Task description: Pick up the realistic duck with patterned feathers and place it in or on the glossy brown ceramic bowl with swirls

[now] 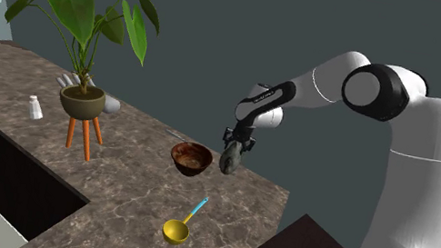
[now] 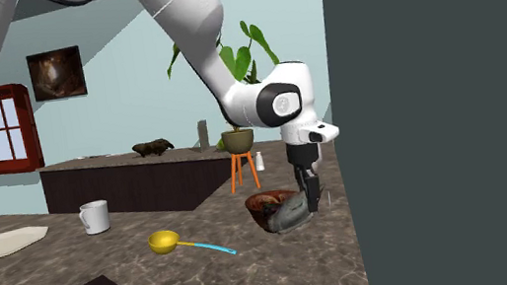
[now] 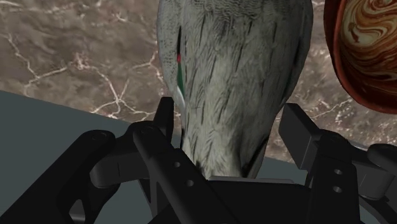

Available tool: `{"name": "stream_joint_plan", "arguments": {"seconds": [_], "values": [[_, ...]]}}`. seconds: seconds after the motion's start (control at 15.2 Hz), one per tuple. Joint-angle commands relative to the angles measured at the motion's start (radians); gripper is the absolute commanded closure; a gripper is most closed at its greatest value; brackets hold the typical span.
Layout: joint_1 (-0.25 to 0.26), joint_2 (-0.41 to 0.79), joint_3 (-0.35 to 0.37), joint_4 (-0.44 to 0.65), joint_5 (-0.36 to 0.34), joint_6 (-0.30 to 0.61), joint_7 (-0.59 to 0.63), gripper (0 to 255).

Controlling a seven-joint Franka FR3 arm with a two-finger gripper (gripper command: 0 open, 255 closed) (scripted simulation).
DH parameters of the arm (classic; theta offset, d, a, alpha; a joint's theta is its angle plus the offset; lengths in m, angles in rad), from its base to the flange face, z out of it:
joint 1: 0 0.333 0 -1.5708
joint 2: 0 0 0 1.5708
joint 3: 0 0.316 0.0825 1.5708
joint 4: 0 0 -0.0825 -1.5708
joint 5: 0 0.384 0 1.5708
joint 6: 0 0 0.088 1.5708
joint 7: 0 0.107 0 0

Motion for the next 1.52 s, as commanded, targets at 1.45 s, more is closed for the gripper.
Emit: {"name": "stream_joint_plan", "arguments": {"seconds": [1.45], "values": [[0.113, 0.013, 0.023, 0.262, -0.061, -0.242, 0.192, 255]]}}
